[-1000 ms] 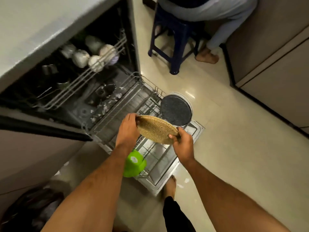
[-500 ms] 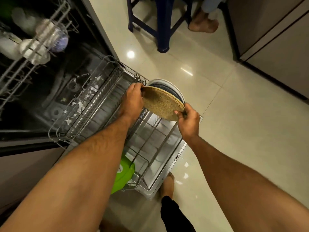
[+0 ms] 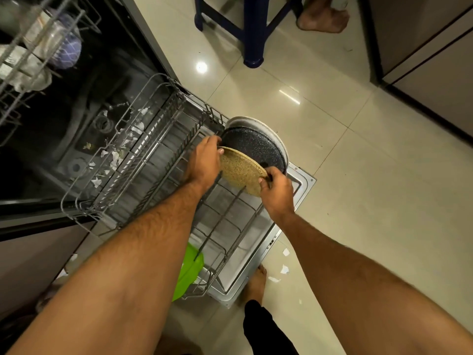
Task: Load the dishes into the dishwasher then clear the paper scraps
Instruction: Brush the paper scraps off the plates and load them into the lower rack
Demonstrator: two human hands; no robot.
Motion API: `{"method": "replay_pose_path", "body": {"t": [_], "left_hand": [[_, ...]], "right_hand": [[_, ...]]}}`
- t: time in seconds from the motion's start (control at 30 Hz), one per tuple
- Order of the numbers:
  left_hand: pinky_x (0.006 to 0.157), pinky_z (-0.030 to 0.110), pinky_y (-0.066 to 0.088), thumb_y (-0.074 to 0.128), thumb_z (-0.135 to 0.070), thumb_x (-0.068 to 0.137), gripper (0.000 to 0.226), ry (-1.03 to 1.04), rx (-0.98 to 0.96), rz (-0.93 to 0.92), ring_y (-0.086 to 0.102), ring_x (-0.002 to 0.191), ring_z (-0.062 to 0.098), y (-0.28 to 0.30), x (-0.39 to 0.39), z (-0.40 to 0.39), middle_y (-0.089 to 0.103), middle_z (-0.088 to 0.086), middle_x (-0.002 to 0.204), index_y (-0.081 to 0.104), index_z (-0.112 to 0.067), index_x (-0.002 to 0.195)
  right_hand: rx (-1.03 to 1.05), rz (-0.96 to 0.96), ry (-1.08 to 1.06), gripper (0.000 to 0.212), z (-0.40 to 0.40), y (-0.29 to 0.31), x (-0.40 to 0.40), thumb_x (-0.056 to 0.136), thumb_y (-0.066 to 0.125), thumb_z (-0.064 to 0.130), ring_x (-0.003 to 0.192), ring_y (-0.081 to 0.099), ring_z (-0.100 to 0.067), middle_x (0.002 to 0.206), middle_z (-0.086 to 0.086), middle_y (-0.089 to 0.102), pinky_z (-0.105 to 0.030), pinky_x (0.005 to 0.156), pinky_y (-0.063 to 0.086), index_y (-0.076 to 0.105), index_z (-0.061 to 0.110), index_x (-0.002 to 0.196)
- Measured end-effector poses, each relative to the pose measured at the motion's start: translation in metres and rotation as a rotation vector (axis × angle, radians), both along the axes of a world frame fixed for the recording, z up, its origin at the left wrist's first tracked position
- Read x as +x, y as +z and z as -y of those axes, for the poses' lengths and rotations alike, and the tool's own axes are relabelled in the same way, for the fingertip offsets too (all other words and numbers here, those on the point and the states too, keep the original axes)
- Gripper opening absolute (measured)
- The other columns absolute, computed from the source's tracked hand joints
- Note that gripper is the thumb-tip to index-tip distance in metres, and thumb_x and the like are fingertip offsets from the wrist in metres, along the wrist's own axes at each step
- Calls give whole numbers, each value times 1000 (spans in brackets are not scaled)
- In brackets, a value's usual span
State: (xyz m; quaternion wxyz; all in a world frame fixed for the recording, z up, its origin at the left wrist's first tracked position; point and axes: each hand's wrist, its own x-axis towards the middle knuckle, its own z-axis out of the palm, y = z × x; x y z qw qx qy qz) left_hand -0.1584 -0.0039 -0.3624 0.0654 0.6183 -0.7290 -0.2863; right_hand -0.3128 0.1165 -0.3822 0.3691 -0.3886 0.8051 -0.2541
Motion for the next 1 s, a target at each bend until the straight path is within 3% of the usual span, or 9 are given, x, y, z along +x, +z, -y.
{"method": "replay_pose_path", "body": {"t": [0.1, 0.23, 0.47, 0.6, 0.73, 0.83, 1.0], "left_hand": [[89, 27, 50, 57, -17, 100, 33, 0, 17, 2, 60, 114, 19, -3, -3, -3, 59, 4, 132, 56, -11, 132], [94, 30, 53, 57, -17, 100, 36, 1, 9, 33, 60, 114, 18, -3, -6, -5, 58, 4, 134, 53, -11, 136], [88, 37, 58, 54, -19, 101, 36, -16, 29, 38, 61, 109, 18, -1, 0, -16, 59, 5, 130, 53, -11, 136], [86, 28, 54, 53, -16, 102, 36, -17, 40, 2, 60, 110, 17, 14, 13, -32, 57, 7, 132, 52, -9, 137], [83, 20, 43, 52, -21, 103, 35, -47, -38, 95, 59, 107, 16, 45, 44, -52, 59, 7, 129, 53, -11, 136], [101, 35, 47, 50, -24, 103, 37, -93, -124, 206, 58, 117, 23, 74, 78, -68, 59, 10, 131, 51, -9, 136], [119, 45, 32, 48, -26, 102, 40, -142, -296, 355, 49, 131, 30, 138, 143, -106, 55, 16, 137, 46, -5, 136]], "right_hand": [[1, -36, 16, 26, 2, -1, -1, 97, 65, 12, 97, 61, -15, 109, -1, 70, -26, 83, 47, 65, 16, 123], [-22, -86, 11, 40, 6, -1, -2, 96, 67, 13, 115, 59, -18, 124, -2, 65, -36, 101, 50, 59, 15, 134], [-21, -162, 12, 50, 0, 4, 1, 95, 67, 16, 128, 50, -17, 136, -1, 58, -36, 113, 41, 51, 14, 143], [-14, -196, 41, 53, -13, 13, 10, 95, 66, 19, 135, 44, -16, 143, 0, 52, -36, 116, 37, 48, 17, 144], [-4, -218, 84, 57, -23, 42, 28, 98, 64, 20, 141, 38, -19, 150, -4, 46, -35, 119, 31, 42, 15, 150], [-26, -274, 225, 61, -27, 80, 55, 101, 59, 26, 147, 30, -22, 159, -7, 35, -40, 124, 26, 35, 14, 155], [-120, -429, 537, 60, -39, 147, 115, 103, 50, 38, 146, 30, -31, 158, -15, 33, -48, 122, 29, 31, 11, 154]]}}
